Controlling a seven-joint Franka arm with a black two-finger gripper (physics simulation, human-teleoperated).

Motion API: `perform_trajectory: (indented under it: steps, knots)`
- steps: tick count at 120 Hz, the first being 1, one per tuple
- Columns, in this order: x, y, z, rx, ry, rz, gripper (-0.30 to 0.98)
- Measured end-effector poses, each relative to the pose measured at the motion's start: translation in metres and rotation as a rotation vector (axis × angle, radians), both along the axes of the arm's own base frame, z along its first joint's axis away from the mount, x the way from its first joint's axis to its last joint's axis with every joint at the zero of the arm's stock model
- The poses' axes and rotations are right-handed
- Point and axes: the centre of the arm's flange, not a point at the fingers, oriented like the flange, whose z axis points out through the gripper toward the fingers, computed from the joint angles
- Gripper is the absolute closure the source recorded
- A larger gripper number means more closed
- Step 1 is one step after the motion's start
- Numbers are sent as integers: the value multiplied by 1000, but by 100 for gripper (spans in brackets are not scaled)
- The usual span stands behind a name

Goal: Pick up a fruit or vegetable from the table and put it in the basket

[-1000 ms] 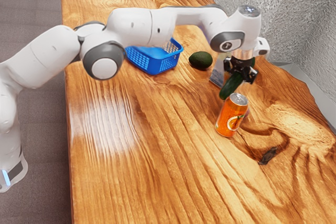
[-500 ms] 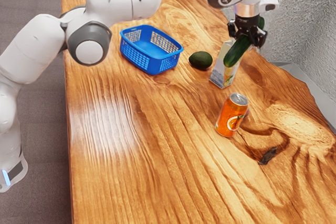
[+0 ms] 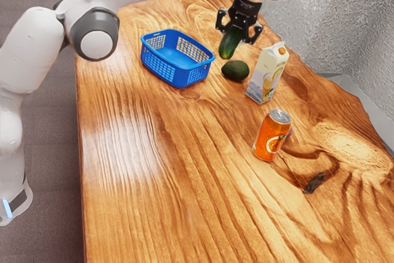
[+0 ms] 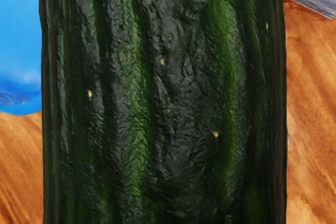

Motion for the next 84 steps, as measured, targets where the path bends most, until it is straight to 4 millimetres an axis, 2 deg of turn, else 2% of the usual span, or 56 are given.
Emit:
perform_trajectory:
  steps: [9,16,32,50,62,71,84]
  knots:
    - [-17,48,-5,3,64,126,54]
    - [-29,78,-10,17,109,211,54]
    - [-43,128,-34,57,203,367,54]
    - [-48,179,-71,104,240,493,55]
    - [-49,221,-96,118,227,569,55]
    - [-47,237,-114,115,218,588,55]
    - [-42,242,-118,114,179,587,55]
